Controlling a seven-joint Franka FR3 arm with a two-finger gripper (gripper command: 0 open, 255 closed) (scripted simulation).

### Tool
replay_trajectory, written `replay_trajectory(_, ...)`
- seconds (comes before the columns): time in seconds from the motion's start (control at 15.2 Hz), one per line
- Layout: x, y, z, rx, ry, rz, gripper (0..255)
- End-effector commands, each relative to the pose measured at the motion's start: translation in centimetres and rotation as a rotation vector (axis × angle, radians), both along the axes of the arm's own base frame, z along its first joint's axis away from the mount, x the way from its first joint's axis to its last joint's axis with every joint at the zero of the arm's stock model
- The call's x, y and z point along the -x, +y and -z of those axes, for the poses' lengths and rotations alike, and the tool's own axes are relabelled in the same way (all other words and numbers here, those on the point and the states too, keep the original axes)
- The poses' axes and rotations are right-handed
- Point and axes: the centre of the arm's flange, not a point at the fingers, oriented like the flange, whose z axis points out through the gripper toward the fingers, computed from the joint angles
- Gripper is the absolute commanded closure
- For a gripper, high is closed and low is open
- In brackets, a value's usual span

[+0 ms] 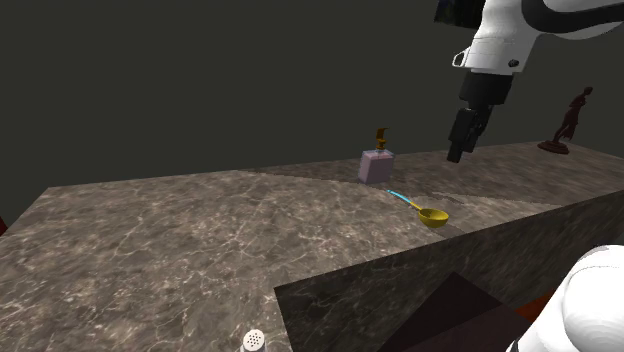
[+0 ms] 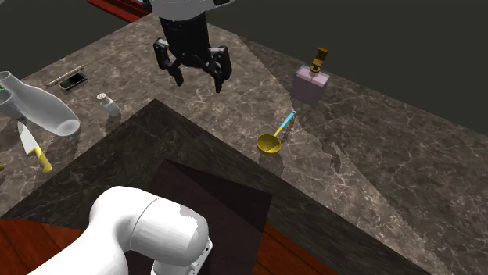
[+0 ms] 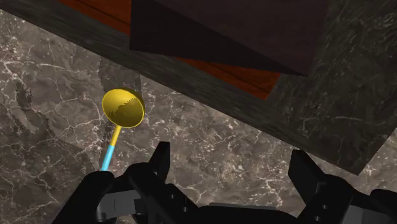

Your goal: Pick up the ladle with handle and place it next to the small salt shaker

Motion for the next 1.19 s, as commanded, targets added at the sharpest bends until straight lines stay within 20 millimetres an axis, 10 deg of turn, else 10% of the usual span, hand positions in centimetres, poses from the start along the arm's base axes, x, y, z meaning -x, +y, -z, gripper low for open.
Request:
replay_trajectory(0.0,0.0,0.0,0.0,0.0,0.0,0.0,0)
replay_trajectory(1.12,-9.4,-14.6,16.0,-0.105,0.032,0.264,0)
